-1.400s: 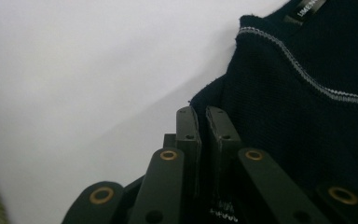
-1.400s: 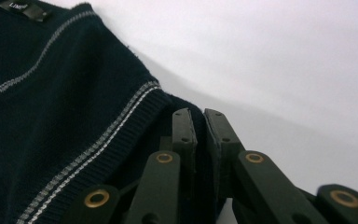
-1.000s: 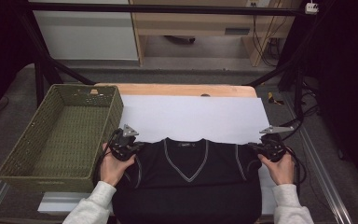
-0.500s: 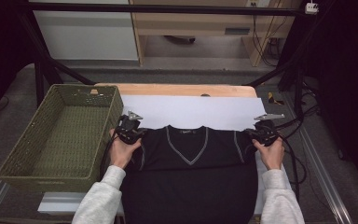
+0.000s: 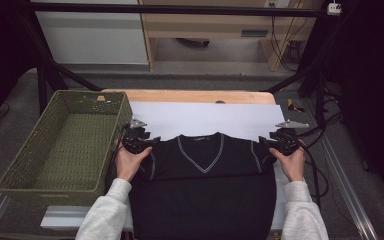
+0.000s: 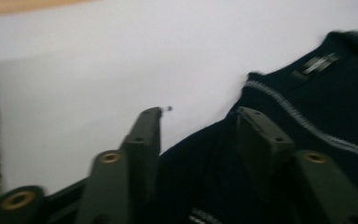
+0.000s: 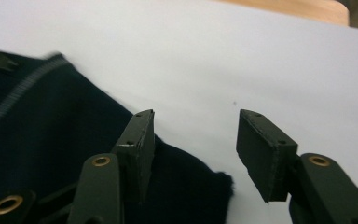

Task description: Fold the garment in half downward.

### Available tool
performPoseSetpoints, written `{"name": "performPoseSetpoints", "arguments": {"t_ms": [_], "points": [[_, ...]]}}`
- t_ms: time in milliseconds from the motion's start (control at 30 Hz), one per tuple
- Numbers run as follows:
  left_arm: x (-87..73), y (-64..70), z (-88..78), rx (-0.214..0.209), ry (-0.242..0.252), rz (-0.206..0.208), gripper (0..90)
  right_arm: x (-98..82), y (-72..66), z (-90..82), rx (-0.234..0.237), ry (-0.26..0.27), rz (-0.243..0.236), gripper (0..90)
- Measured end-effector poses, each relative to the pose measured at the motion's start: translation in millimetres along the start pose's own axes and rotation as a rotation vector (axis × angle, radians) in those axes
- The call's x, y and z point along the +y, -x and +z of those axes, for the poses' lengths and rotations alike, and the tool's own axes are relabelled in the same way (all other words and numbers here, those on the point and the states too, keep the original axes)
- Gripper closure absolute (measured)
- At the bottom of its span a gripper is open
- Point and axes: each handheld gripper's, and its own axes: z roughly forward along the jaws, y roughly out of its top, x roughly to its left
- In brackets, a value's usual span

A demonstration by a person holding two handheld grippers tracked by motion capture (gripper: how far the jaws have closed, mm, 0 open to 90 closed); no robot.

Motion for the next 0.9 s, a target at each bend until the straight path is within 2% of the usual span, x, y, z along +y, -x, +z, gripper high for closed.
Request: {"name": "performPoseSetpoints", "arguments": {"t_ms": [67, 167, 267, 367, 500, 700, 800, 900], "points": [[-1.5, 3.7, -4.2, -0.020, -0.007, 0.018, 43.4, 0.1, -3.0, -2.7, 0.036, 0.011, 0.007, 45.7], [-9.9, 8.7, -6.6, -0.031, -0.046, 0.057, 46.6, -1.5, -8.6, 0.9, 0.070, -0.010, -0.006, 43.2], [-19.8, 7.3, -4.2, -0.035, -0.073, 0.055, 55.3, -1.5, -12.6, 8.0, 0.083, -0.039, -0.017, 42.9], [-29.0, 4.7, 2.7, -0.039, -0.114, 0.056, 60.2, -1.2, -16.0, 15.2, 0.097, -0.060, -0.019, 43.4], [-34.6, 1.9, 7.3, -0.037, -0.099, 0.049, 62.5, -0.7, -20.6, 26.5, 0.096, -0.099, -0.039, 47.3], [-36.2, 0.2, 12.7, -0.043, -0.095, 0.058, 65.6, 1.0, -24.2, 39.2, 0.082, -0.118, -0.052, 48.3], [-35.1, 0.8, 12.9, -0.045, -0.102, 0.066, 71.2, 0.1, -26.8, 44.8, 0.092, -0.140, -0.052, 56.0], [-31.9, 0.9, 12.1, -0.048, -0.124, 0.048, 77.1, 1.7, -27.0, 41.9, 0.108, -0.135, -0.048, 71.9]]}}
